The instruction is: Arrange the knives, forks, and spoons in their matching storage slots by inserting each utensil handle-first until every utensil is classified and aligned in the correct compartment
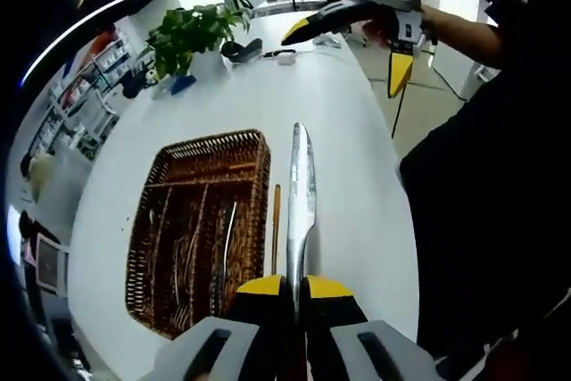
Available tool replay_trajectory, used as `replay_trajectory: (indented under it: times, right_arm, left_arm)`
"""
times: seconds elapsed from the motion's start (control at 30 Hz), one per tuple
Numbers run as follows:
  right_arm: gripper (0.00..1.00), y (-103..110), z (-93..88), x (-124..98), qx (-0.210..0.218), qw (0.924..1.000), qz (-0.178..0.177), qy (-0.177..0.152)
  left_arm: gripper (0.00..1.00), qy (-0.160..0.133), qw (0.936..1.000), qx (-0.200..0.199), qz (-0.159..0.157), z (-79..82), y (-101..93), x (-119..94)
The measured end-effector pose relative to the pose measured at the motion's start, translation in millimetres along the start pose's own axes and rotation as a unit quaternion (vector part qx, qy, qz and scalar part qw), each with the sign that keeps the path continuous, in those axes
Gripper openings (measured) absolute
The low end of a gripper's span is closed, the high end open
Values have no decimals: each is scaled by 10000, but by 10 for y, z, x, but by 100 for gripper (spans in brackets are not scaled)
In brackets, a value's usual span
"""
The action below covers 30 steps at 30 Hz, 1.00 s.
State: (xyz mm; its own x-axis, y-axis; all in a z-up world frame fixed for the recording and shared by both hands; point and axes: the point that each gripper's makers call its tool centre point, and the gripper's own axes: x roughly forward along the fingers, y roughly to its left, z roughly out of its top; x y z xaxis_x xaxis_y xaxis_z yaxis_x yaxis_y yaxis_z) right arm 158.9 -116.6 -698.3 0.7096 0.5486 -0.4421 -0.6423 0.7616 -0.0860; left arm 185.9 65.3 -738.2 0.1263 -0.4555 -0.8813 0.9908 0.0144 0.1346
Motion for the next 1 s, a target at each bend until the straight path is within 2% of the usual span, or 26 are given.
replay_trajectory:
  times: [0.37, 0.53, 0.8, 1.0]
  right_arm:
    - [99, -52, -35, -18, 81, 9999, -101, -31]
    - [99, -27, -9, -31, 127, 9998, -123, -86]
    - [99, 35, 9, -84, 173, 9997, -96, -125]
    - [99, 7, -4, -106, 142, 9997, -169, -103]
  left_arm:
    - [5, -33, 10000, 65, 20, 93, 35, -94]
    - [5, 34, 9999, 61, 101, 45, 101, -117]
    - [5, -43, 9998, 74, 196, 39, 232, -132]
    - [5, -61, 9995, 95, 279, 20, 348, -112]
